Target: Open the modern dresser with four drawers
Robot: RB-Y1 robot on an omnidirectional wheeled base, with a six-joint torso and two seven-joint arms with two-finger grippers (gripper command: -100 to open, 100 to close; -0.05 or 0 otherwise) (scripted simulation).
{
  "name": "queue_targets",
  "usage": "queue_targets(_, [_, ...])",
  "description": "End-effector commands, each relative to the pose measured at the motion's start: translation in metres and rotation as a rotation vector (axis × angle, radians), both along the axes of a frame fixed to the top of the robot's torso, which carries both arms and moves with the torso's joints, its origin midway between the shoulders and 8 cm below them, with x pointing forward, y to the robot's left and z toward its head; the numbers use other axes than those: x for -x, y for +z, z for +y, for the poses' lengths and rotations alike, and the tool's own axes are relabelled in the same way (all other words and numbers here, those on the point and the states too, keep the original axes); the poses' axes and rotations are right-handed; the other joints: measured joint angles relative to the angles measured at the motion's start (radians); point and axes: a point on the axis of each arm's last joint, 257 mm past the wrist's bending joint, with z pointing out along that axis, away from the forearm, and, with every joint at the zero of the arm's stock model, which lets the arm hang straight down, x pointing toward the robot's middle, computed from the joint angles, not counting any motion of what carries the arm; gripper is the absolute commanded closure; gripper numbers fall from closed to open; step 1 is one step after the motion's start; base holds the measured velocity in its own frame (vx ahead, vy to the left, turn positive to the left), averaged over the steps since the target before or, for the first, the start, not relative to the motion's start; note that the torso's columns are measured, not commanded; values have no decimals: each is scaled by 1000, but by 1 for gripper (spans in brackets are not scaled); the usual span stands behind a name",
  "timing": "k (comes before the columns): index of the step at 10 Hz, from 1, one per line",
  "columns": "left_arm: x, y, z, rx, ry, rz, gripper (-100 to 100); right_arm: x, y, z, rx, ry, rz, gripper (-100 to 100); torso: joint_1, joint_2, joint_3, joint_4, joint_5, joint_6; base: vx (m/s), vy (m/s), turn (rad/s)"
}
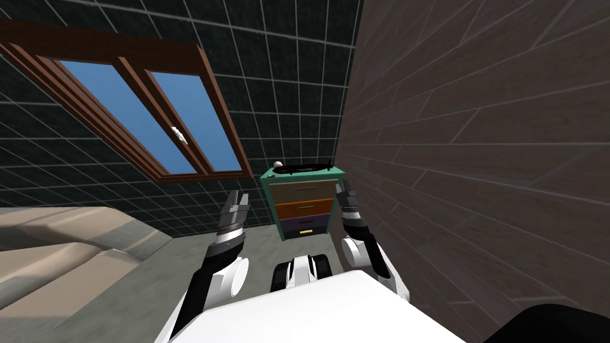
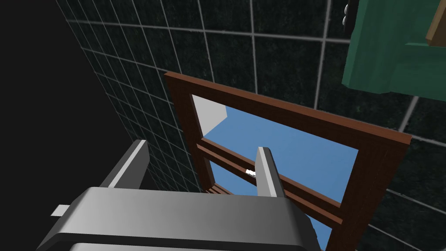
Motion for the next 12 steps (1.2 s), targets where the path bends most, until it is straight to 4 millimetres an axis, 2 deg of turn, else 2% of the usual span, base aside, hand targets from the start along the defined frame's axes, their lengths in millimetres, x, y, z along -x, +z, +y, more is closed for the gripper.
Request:
queue_targets(1, [0,0,0,0,0,0,0,-3,-4,5,67,-3,15,-100,0,74,-148,74,0,0,11,28,-16])
queue_targets(3, [0,0,0,0,0,1,0,-10,-12,11,191,-29,41,-100,2,117,-236,117,1,0,9,73,-27])
queue_targets(12, [0,0,0,0,0,1,0,-42,-45,20,740,-231,100,-100,1,121,-241,121,0,0,9,115,-35])
